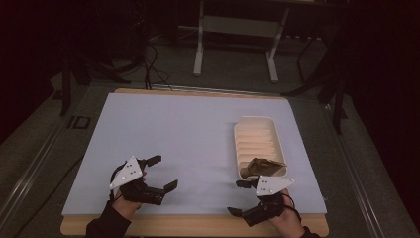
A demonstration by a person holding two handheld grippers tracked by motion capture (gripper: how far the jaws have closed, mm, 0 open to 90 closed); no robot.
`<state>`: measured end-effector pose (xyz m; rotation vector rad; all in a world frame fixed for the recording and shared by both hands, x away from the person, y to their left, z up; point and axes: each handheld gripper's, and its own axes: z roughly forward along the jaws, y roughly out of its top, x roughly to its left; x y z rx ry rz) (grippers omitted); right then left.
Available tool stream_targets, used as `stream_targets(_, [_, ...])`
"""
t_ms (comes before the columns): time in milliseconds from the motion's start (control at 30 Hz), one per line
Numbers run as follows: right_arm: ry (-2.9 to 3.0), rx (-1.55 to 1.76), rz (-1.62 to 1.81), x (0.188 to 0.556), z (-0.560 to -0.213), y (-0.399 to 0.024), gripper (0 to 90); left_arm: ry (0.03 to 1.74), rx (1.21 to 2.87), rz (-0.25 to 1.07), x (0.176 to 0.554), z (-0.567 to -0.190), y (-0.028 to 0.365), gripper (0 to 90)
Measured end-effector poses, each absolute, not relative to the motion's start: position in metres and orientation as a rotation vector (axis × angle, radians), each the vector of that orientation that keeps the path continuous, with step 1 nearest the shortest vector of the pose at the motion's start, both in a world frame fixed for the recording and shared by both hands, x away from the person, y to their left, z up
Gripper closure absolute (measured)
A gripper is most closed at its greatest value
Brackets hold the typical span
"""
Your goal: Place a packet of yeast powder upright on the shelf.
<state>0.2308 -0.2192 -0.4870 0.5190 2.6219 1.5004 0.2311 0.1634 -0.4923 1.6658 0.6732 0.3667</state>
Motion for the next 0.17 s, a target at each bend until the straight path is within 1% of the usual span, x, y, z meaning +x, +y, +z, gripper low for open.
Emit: stream_targets(167, [2.603, 0.489, 1.523, 0.2297, -0.4843, -0.2193, 14.8, 0.680, 1.665, 0.365, 0.2311, -0.4938, 0.1639, 2.7])
